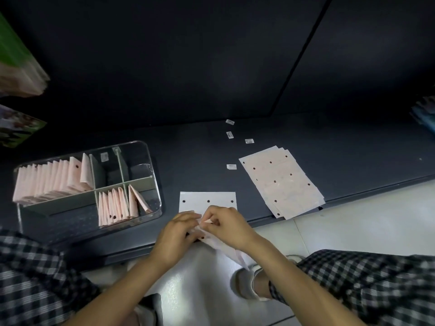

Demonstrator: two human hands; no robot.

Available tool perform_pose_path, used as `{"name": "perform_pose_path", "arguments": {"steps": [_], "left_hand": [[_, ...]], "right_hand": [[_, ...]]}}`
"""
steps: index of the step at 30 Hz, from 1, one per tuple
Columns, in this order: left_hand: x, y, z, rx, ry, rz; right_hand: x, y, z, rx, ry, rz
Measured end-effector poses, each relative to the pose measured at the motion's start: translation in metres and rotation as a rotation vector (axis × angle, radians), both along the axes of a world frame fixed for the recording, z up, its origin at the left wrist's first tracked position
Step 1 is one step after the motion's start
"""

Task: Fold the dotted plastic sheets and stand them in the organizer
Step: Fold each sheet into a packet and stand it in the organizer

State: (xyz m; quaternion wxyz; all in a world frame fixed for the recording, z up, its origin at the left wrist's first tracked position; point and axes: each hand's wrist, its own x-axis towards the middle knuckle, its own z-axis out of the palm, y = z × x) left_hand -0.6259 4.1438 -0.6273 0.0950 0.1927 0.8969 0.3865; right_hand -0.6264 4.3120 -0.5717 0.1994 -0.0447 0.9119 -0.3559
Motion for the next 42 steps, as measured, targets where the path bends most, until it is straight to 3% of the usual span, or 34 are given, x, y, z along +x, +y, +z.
{"name": "perform_pose_path", "arguments": {"steps": [5, 8, 12, 18, 24, 30, 33, 37, 39, 42], "left_hand": [[-0.005, -0.007, -0.003, 0.302, -0.335, 0.295], [-0.006, -0.004, -0.002, 0.553, -0.471, 0.496], [-0.007, 0.000, 0.004, 0.579, -0.438, 0.544], [0.009, 0.001, -0.001, 0.003, 0.068, 0.196], [0.025, -0.008, -0.020, -0.462, 0.171, -0.187], [0.029, -0.017, -0.025, -0.666, 0.252, -0.277], [0.027, -0.019, -0.035, -0.712, 0.251, -0.308], [0.024, -0.018, -0.035, -0.755, 0.217, -0.314], [0.022, -0.017, -0.034, -0.744, 0.203, -0.301], [0.021, -0.020, -0.030, -0.719, 0.227, -0.296]], "right_hand": [[-0.017, 0.050, 0.006, -0.158, -0.417, 0.021], [-0.022, 0.078, -0.006, -0.237, -0.402, -0.114], [-0.023, 0.073, -0.036, -0.227, -0.278, -0.385], [-0.030, 0.060, -0.065, -0.055, -0.174, -0.579], [-0.035, 0.057, -0.071, 0.041, -0.151, -0.585], [-0.028, 0.053, -0.065, 0.133, -0.031, -0.609], [-0.010, 0.046, -0.061, 0.296, 0.324, -0.419], [0.010, 0.026, -0.064, 0.312, 0.696, 0.155], [0.020, 0.015, -0.072, 0.419, 0.731, 0.360], [0.030, 0.025, -0.082, 0.537, 0.699, 0.431]]}}
